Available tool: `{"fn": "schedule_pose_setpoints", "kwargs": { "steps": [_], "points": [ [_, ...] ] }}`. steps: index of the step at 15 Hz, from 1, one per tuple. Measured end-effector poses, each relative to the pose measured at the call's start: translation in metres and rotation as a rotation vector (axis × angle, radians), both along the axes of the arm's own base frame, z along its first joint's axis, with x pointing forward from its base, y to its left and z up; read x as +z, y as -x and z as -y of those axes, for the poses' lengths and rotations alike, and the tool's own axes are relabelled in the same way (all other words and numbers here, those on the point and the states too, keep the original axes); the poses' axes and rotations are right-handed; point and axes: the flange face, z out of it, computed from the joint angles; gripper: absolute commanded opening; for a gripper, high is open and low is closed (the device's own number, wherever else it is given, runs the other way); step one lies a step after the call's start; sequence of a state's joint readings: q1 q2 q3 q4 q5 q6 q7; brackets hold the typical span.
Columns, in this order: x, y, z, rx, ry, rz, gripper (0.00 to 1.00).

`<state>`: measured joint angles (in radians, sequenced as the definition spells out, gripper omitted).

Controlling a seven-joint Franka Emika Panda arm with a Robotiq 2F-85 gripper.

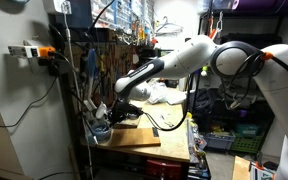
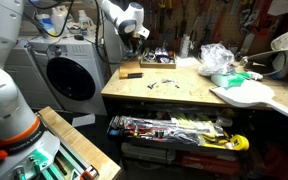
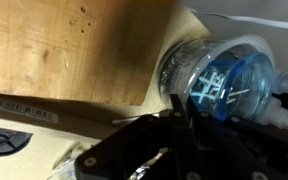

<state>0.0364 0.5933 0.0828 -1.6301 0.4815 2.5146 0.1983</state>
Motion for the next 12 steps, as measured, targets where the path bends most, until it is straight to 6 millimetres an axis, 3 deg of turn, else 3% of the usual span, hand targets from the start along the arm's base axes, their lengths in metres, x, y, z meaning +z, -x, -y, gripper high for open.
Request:
{"fn": "schedule_pose_setpoints", "kwargs": {
  "steps": [4, 5, 6, 12],
  "points": [
    [-0.004, -0.002, -0.003, -0.009, 0.014, -0.009, 0.01],
    [-0.004, -0.002, -0.003, -0.015, 0.019, -0.008, 0.12],
    [-0.004, -0.002, -0.004, -0.019, 0.023, -0.007, 0.32],
    [0.006, -0.008, -0.006, -0.023, 0.035, 0.016, 0.76]
  ]
}}
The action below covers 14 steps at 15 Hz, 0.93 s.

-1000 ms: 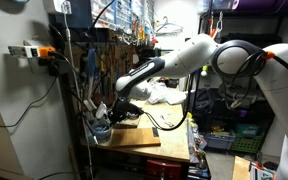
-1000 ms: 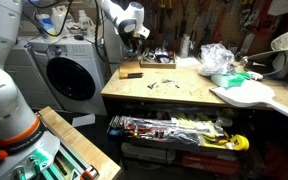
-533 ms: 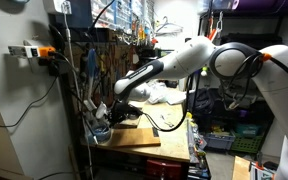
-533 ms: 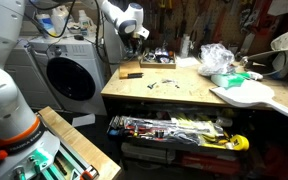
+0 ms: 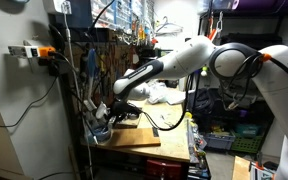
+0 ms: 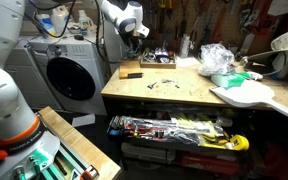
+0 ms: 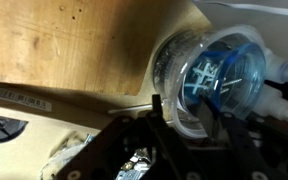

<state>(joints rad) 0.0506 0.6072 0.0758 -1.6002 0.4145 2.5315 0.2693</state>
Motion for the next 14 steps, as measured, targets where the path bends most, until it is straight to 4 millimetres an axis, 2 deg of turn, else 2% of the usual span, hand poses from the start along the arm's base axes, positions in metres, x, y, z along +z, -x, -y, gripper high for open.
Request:
{"fn": "schedule_pose_setpoints", "kwargs": {
  "steps": [3, 4, 10, 14],
  "points": [
    [0.004, -0.001, 0.004, -0.005, 0.003, 0.007, 0.97],
    [0.006, -0.001, 0.008, -0.008, 0.004, 0.007, 1.0],
    [0.022, 0.005, 0.041, 0.007, 0.036, -0.065, 1.0],
    [0.034, 0.017, 0.048, 0.131, 0.076, -0.111, 1.0]
  ]
}}
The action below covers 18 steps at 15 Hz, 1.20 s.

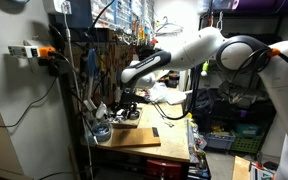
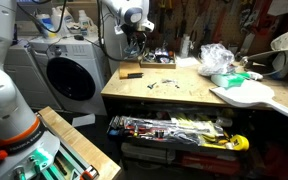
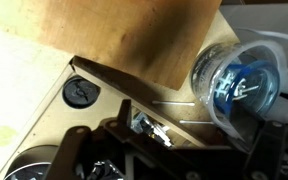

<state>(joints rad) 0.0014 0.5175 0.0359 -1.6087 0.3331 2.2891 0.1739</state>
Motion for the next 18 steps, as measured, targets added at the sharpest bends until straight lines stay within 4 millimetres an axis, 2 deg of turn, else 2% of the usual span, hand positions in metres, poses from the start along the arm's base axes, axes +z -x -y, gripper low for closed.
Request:
{"fn": "schedule_pose_setpoints", "kwargs": {
  "steps": [3, 6, 8, 13, 18],
  "points": [
    [0.032, 0.022, 0.01, 0.156, 0.038, 0.016, 1.0],
    [0.066, 0.061, 0.027, 0.292, 0.086, 0.006, 1.0],
    [0.079, 0.09, 0.038, 0.364, 0.127, -0.013, 1.0],
    [0.084, 0.157, 0.056, 0.508, 0.247, -0.046, 1.0],
    [0.081, 0.211, 0.064, 0.653, 0.35, -0.029, 1.0]
  ]
}}
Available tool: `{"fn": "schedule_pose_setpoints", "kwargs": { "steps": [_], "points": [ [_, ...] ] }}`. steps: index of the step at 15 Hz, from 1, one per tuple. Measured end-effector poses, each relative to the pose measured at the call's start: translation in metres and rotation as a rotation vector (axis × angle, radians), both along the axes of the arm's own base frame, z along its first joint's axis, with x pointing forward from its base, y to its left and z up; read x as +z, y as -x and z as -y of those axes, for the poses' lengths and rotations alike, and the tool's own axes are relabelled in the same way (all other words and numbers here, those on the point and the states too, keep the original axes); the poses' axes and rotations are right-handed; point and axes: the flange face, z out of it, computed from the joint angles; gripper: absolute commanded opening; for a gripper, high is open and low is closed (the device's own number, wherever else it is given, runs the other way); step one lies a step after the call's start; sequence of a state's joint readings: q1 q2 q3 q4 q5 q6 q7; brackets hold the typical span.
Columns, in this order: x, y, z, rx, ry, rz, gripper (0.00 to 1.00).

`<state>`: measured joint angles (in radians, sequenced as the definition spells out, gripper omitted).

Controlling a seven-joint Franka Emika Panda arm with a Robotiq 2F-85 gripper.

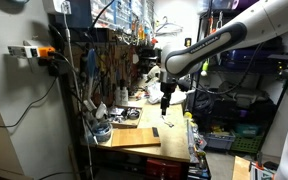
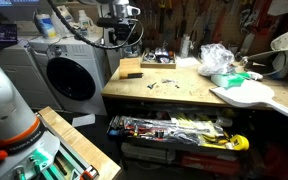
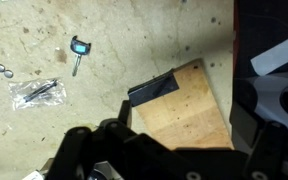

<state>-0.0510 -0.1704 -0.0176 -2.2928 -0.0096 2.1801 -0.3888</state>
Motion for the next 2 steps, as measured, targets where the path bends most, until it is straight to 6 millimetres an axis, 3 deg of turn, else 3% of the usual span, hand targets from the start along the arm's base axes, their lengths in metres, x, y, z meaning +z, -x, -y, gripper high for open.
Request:
{"fn": "schedule_pose_setpoints", "kwargs": {
  "steps": [2],
  "points": [
    [-0.004, 0.0149, 0.001, 0.051, 0.006, -0.002, 1.0]
  ]
}}
